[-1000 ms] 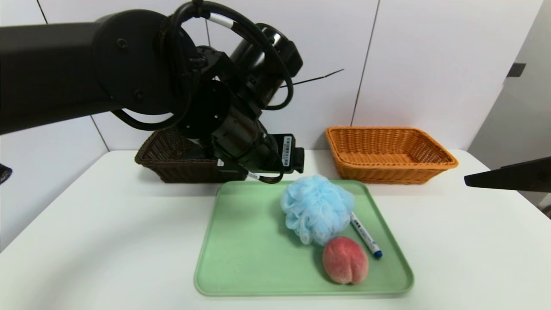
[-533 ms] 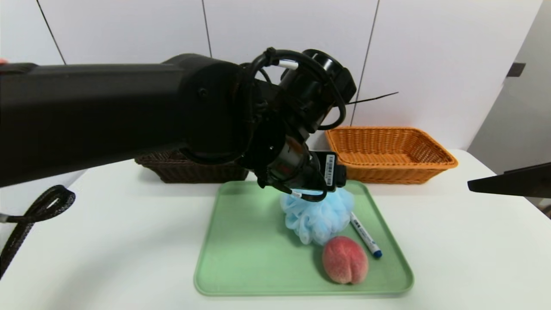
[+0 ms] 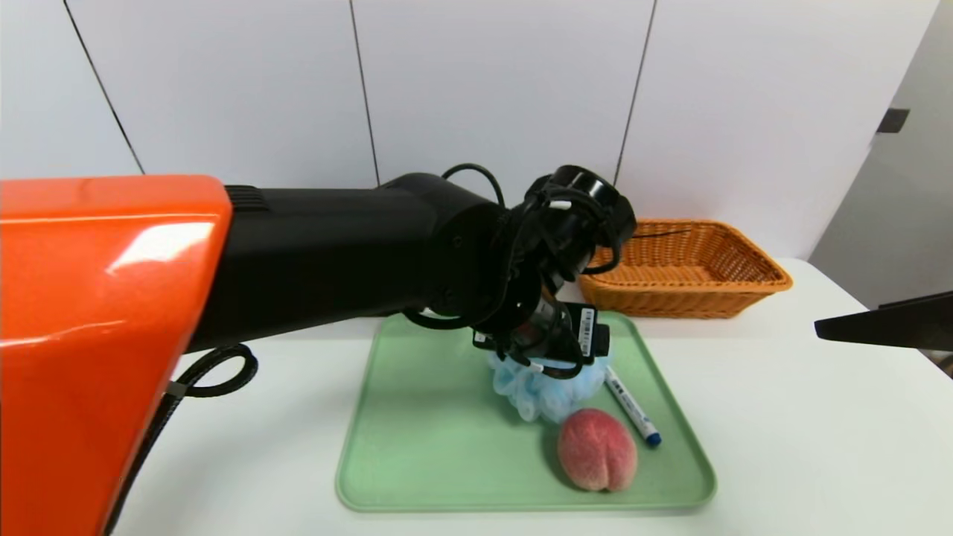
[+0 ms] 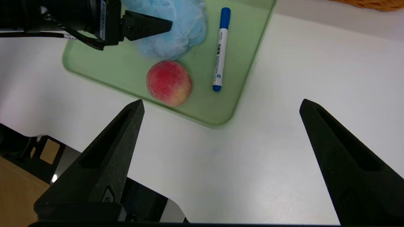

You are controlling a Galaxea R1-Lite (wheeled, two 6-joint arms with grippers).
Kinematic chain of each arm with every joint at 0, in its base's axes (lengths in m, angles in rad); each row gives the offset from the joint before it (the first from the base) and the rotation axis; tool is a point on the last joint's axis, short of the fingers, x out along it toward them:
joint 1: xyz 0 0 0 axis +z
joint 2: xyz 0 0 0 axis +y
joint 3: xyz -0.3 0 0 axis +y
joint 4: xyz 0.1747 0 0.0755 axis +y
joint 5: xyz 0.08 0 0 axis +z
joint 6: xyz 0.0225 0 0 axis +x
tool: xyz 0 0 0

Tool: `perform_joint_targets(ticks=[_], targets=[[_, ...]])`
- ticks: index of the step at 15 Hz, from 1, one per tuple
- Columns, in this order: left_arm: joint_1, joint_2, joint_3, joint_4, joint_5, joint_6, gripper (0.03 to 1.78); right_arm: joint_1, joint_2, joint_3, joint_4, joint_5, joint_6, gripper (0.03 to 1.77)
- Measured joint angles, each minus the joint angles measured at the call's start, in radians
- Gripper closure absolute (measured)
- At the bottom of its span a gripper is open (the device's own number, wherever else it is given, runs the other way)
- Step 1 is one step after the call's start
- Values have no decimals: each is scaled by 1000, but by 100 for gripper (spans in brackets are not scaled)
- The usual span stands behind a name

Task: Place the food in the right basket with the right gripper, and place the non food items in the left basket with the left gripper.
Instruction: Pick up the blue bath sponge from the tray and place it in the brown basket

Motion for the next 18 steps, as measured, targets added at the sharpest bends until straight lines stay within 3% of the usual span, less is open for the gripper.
perform_joint_targets(ticks=[12, 18], targets=[[22, 151, -1, -53, 6, 4, 12, -10, -12, 25, -1, 1, 0, 10], [25, 143, -1, -52, 13, 14, 89, -11, -12, 24, -3, 1, 0, 10]])
